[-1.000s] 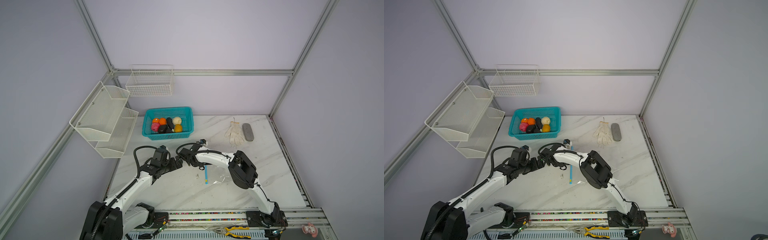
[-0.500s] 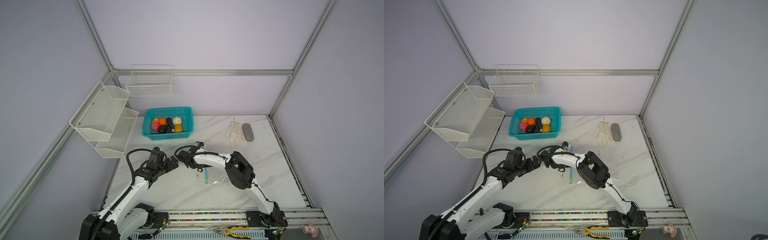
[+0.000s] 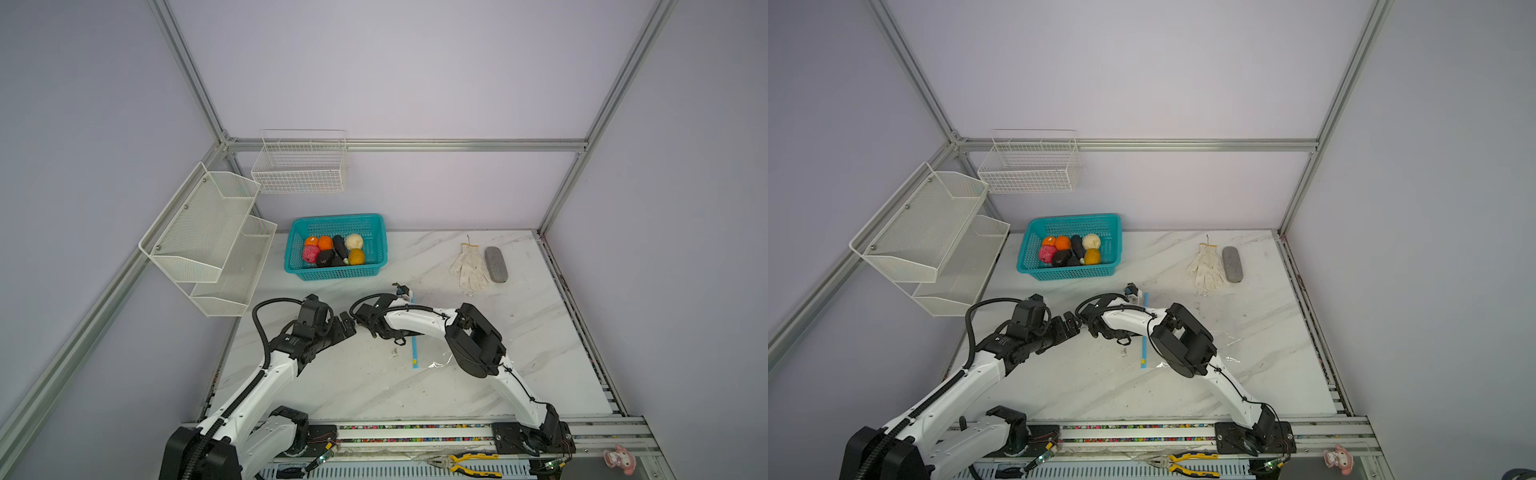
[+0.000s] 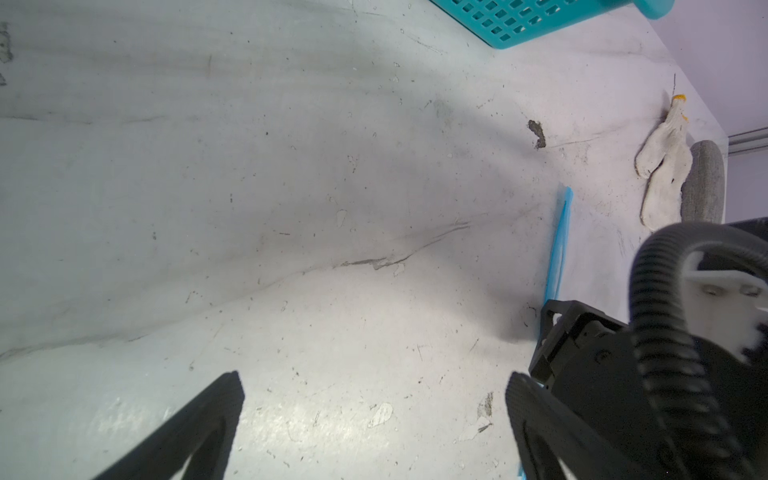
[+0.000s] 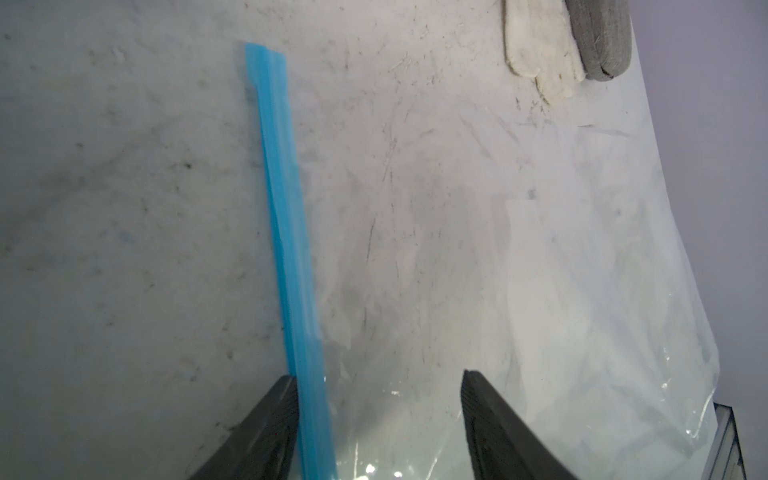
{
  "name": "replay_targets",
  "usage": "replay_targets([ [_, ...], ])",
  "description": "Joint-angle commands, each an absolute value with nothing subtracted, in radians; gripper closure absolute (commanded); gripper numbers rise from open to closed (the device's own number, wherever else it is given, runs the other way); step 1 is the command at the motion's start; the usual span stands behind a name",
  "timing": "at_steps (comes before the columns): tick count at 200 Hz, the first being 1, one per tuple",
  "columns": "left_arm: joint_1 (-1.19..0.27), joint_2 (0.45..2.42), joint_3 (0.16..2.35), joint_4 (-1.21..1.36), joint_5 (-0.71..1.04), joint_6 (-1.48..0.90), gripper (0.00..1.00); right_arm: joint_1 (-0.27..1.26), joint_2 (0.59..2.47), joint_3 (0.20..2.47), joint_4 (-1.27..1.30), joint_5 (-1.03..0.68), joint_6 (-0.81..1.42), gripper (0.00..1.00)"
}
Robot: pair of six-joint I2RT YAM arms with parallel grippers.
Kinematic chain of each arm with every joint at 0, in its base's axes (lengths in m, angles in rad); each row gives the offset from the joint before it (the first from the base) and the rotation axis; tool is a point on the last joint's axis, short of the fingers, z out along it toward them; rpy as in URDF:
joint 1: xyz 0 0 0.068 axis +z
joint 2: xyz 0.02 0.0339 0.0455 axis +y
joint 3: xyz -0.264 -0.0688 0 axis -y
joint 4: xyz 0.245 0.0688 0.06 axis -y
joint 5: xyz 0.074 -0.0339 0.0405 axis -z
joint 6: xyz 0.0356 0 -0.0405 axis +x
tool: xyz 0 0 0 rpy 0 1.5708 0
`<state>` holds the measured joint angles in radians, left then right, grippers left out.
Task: Place the food in the zip-top bag and seal the zipper
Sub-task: 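Reach the right gripper across to the blue zipper end nearest the robot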
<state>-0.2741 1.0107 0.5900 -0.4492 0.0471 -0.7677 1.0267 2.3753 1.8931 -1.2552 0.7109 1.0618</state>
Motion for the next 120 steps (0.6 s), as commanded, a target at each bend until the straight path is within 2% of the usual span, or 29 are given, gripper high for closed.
replay_targets([
  [1,-0.265,1.015,0.545,-0.424,0.047,-0.769,0.0,1.032,2.379,1.884,-1.307,0.744,1.118,0.38],
  [43,-0.264,1.014,0.537,-0.421,0.052,-0.767,0.0,1.033,2.375,1.866,-1.313,0.757,1.142,0.48],
  [99,-0.264,1.014,0.535,-0.415,0.055,-0.764,0.0,1.033,2.378,1.789,-1.295,0.769,1.19,0.54],
  [120,-0.264,1.014,0.532,-0.415,0.056,-0.763,0.0,1.033,2.384,1.769,-1.294,0.778,1.214,0.61],
])
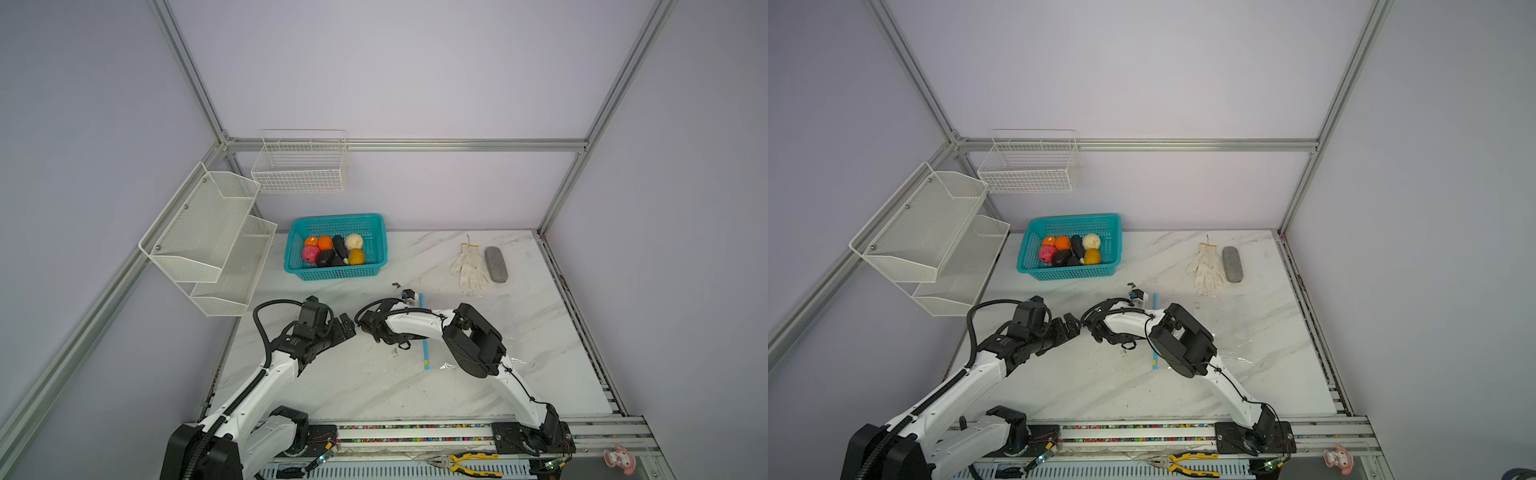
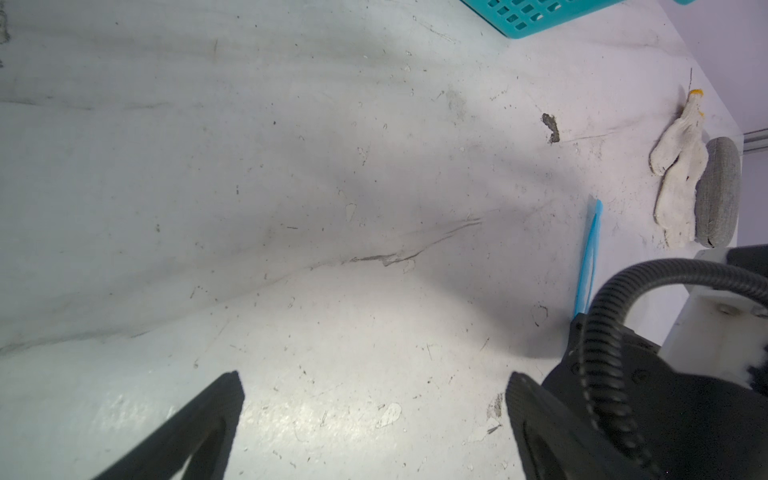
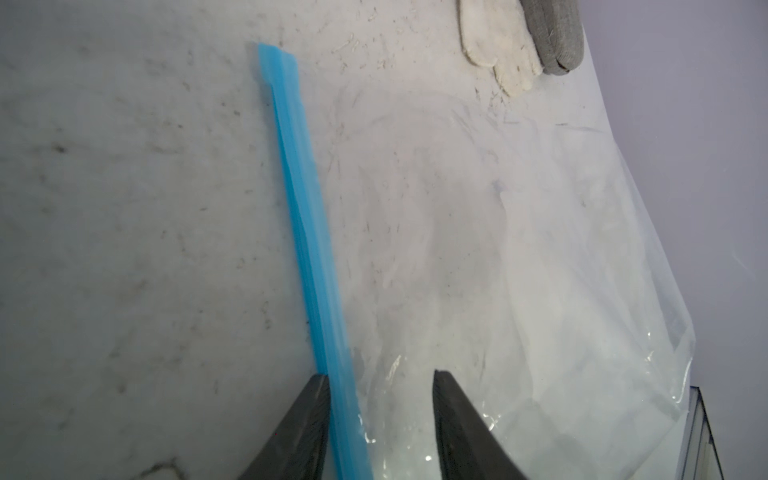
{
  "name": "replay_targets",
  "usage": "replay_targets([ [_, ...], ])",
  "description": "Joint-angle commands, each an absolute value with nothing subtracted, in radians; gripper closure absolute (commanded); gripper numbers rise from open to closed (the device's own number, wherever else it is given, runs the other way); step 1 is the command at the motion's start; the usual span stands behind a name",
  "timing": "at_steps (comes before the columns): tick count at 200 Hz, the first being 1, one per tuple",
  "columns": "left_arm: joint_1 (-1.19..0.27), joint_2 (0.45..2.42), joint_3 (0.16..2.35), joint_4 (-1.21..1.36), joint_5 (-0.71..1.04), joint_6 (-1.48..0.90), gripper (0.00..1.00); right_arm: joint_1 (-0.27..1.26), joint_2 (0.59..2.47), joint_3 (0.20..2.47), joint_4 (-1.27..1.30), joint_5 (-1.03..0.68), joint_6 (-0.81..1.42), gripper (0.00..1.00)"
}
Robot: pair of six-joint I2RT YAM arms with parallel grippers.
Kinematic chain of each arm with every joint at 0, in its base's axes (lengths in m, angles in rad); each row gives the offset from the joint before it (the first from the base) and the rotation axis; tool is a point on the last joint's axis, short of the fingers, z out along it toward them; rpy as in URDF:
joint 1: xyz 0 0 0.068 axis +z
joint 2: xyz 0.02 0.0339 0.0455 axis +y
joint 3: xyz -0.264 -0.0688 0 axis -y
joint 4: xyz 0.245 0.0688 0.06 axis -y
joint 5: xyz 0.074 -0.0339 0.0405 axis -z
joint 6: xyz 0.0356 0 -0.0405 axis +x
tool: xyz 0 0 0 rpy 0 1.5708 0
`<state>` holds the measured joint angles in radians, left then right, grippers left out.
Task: Place the food in the zip-top bag and seal the zipper
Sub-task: 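Reach the right gripper across to the blue zipper end nearest the robot, then pinch the blue zipper edge with the right gripper and lift it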
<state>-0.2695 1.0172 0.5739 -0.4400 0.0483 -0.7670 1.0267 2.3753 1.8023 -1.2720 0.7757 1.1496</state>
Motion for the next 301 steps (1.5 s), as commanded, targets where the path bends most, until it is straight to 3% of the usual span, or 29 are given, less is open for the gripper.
replay_targets([
  [1,-0.264,1.013,0.533,-0.414,0.057,-0.763,0.0,1.033,2.384,1.768,-1.294,0.777,1.213,0.61],
  [31,-0.265,1.015,0.534,-0.414,0.057,-0.759,0.0,1.033,2.375,1.754,-1.29,0.777,1.229,0.73],
  [83,-0.264,1.01,0.532,-0.414,0.057,-0.758,0.0,1.034,2.31,1.701,-1.264,0.787,1.249,0.81],
  [128,-0.264,1.015,0.536,-0.408,0.058,-0.751,0.0,1.032,2.247,1.658,-1.229,0.793,1.253,0.99],
  [226,-0.264,1.02,0.546,-0.393,0.091,-0.739,0.0,1.025,2.022,1.48,-1.009,0.717,1.13,1.0],
  [301,-0.278,1.08,0.597,-0.302,0.219,-0.731,0.01,0.955,1.721,1.197,-0.565,0.5,0.926,1.0],
])
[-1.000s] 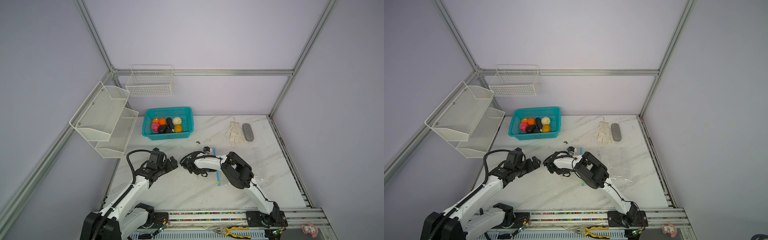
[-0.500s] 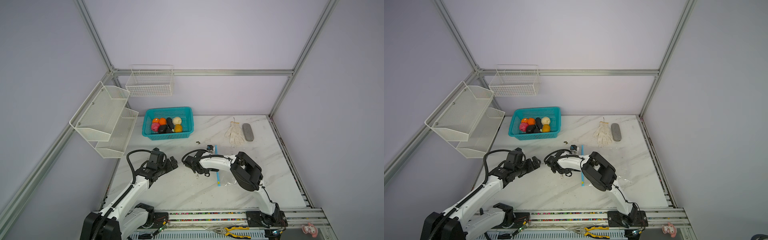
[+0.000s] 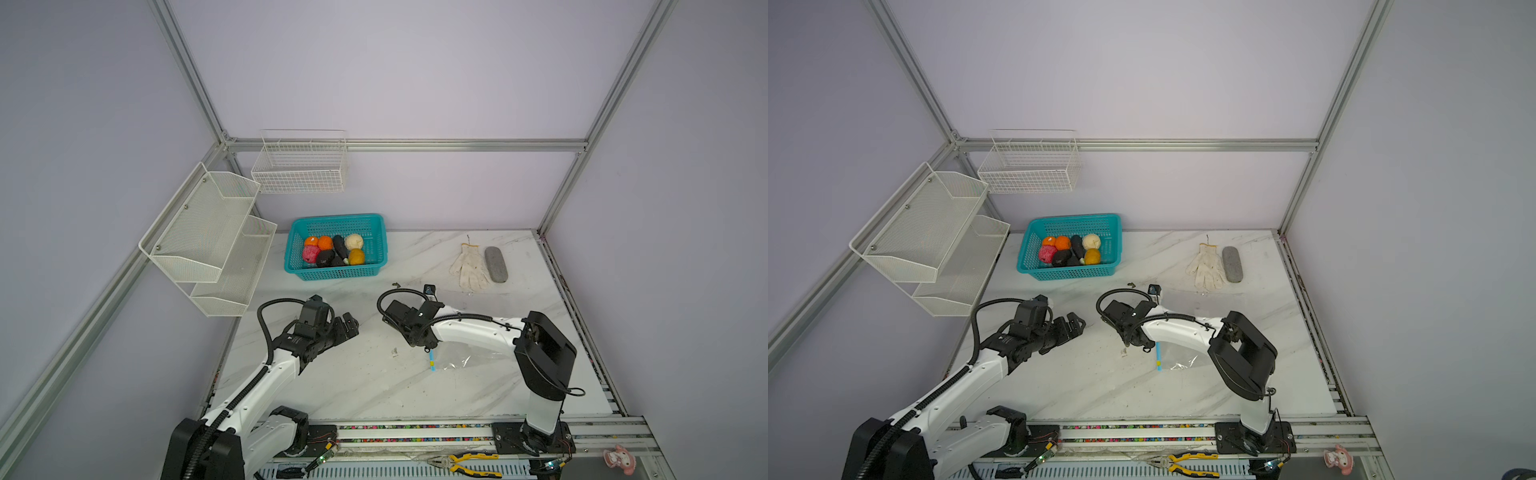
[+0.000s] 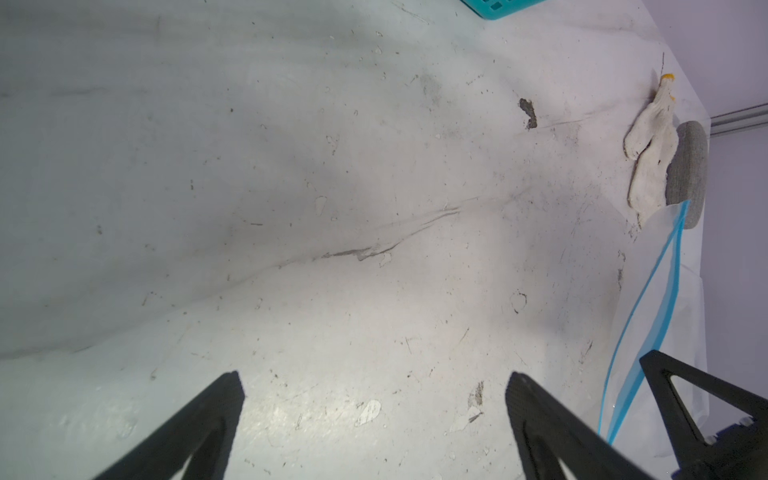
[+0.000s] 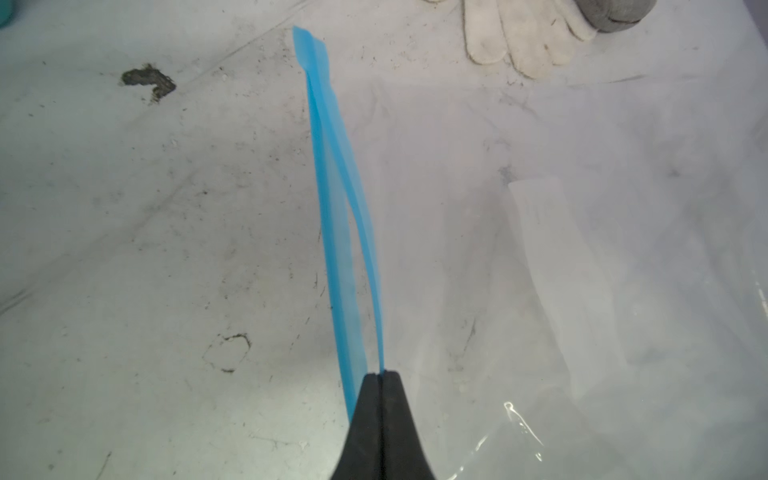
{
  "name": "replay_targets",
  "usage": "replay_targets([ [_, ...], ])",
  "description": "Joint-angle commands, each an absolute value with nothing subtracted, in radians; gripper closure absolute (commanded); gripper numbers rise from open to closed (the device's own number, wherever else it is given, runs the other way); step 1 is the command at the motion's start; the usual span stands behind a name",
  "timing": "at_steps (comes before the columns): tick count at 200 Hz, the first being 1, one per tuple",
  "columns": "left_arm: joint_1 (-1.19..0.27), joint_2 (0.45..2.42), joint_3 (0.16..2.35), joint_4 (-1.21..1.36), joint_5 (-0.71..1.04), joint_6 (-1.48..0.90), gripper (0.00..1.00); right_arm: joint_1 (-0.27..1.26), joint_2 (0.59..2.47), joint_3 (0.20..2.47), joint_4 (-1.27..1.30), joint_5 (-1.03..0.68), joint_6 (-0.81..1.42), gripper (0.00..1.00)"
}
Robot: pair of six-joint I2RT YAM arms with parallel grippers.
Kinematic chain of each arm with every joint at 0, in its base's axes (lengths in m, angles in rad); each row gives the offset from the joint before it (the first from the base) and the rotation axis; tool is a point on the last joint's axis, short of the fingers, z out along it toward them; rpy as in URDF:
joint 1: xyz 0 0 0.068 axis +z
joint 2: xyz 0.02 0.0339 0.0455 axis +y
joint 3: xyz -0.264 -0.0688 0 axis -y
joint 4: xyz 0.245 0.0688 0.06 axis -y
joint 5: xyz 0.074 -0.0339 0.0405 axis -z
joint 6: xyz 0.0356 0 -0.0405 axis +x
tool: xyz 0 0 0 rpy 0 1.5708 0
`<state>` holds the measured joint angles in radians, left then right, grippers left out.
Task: Place the food in the zip-top bag and seal the zipper
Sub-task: 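Pinch the blue zipper edge with the right gripper and lift it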
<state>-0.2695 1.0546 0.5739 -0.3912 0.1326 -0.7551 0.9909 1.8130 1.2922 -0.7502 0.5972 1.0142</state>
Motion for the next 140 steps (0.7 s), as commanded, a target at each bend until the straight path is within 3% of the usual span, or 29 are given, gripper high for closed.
replay_targets([
  [1,-0.279,1.082,0.597,-0.299,0.221,-0.73,0.01,0.955,1.717,1.194,-0.558,0.497,0.924,1.0],
  [59,-0.428,1.245,0.672,-0.041,0.346,-0.698,0.04,0.837,1.443,0.918,-0.214,0.262,0.783,1.0],
  [140,-0.6,1.529,0.763,0.406,0.48,-0.624,0.13,0.764,1.347,0.838,-0.146,0.147,0.741,1.0],
])
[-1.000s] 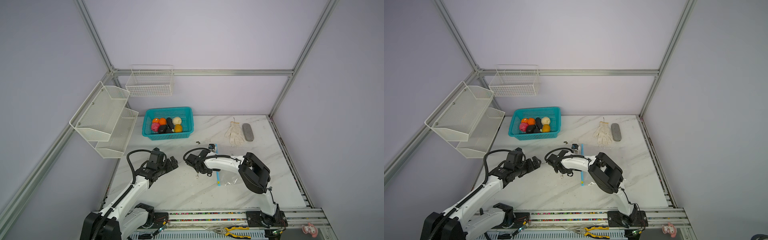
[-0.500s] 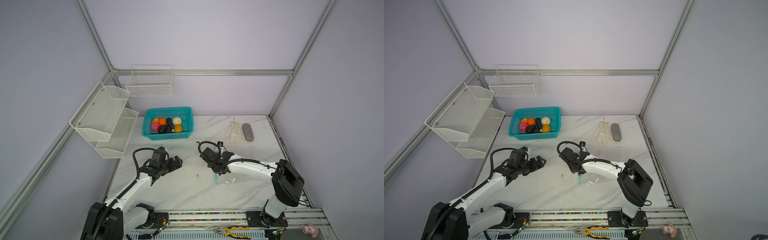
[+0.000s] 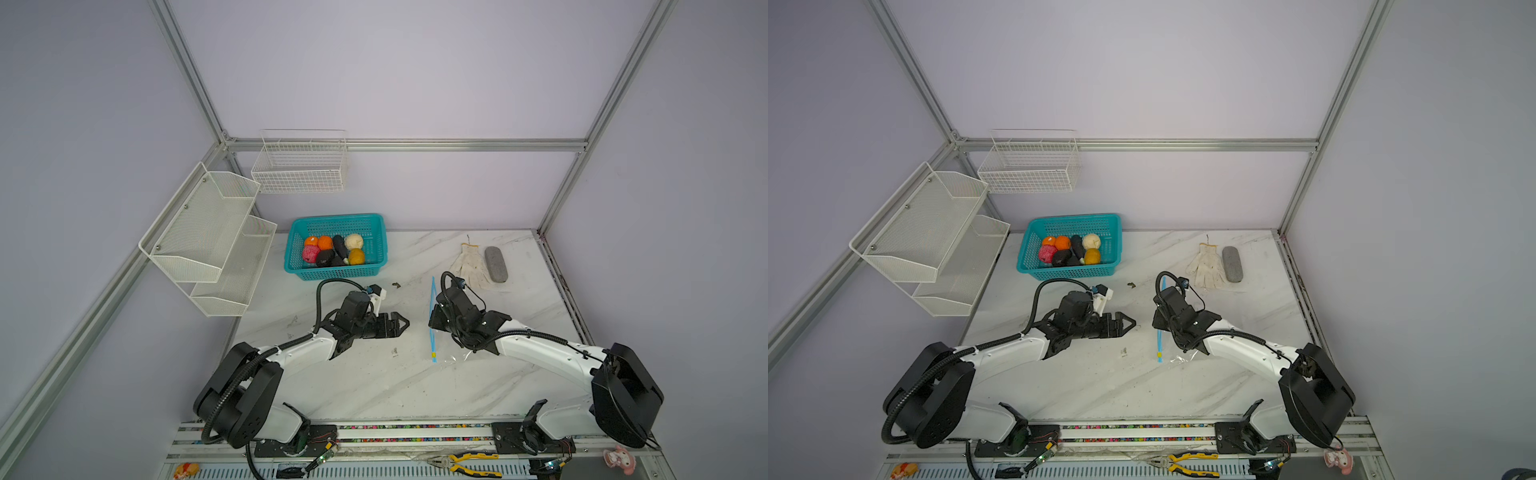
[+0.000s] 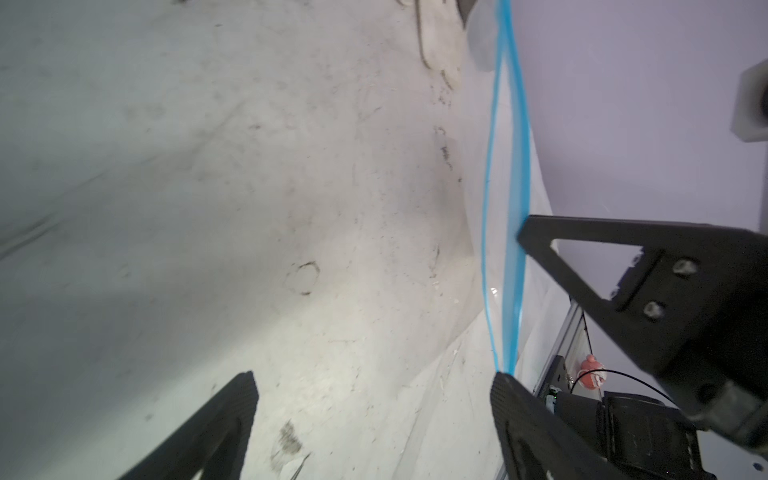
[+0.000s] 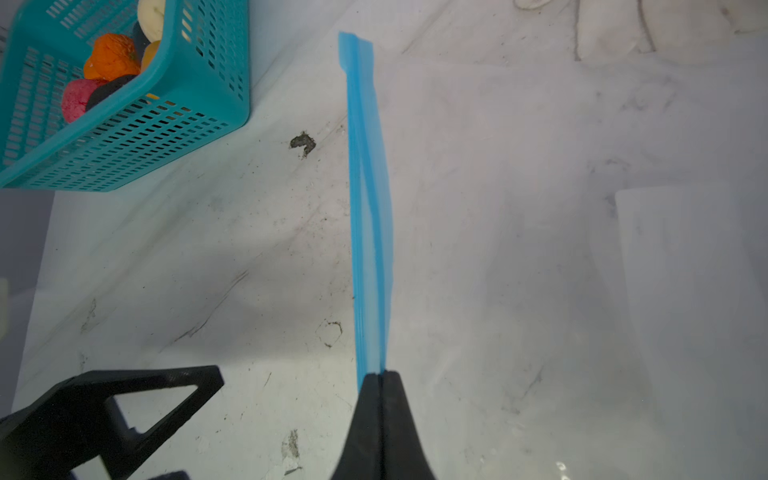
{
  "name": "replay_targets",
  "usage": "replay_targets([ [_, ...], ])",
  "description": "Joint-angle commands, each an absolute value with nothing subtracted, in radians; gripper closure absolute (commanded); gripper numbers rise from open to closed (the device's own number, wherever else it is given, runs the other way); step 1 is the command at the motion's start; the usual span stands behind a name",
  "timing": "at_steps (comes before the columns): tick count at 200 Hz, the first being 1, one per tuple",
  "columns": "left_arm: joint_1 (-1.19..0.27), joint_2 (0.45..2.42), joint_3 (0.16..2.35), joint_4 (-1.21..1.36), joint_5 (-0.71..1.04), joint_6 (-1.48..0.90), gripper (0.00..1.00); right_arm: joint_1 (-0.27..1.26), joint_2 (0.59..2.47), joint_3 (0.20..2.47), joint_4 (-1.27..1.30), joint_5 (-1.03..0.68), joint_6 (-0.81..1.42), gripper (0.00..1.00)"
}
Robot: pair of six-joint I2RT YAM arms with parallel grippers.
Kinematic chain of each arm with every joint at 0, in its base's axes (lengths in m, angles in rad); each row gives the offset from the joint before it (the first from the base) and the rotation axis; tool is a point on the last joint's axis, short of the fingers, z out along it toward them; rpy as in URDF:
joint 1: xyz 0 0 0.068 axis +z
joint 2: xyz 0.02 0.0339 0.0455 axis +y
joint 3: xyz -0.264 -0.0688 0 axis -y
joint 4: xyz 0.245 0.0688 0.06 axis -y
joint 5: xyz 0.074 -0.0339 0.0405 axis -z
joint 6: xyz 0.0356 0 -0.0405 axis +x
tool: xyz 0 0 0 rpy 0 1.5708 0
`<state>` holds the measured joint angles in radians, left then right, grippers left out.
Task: Place the food in the zip-top bag and seal the zipper
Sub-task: 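Pinch the blue zipper edge with the right gripper and lift it, then grasp the other zipper lip with the left gripper beside the right gripper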
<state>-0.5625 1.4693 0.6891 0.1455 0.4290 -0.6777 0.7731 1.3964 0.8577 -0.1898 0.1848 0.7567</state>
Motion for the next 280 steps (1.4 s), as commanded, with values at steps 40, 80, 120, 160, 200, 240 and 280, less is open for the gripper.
replay_targets([
  [40,-0.619,1.706,0.822,0.625,0.589,-0.629,0.29,0.761,1.313,0.821,-0.148,0.141,0.755,1.0],
  [80,-0.642,1.761,0.844,0.707,0.611,-0.657,0.34,0.759,1.28,0.808,-0.156,0.138,0.764,1.0],
  [120,-0.644,1.799,0.872,0.7,0.621,-0.656,0.54,0.758,1.27,0.811,-0.165,0.135,0.762,1.0],
  [160,-0.645,1.818,0.896,0.681,0.619,-0.659,0.75,0.755,1.254,0.815,-0.181,0.135,0.76,1.0],
  [200,-0.646,1.818,0.905,0.658,0.617,-0.665,0.92,0.754,1.235,0.816,-0.2,0.144,0.76,1.0],
  [240,-0.659,1.753,0.91,0.554,0.567,-0.649,1.0,0.754,1.251,0.849,-0.305,0.197,0.758,1.0],
  [280,-0.704,1.687,0.935,0.45,0.516,-0.614,1.0,0.754,1.302,0.907,-0.396,0.255,0.741,0.83],
])
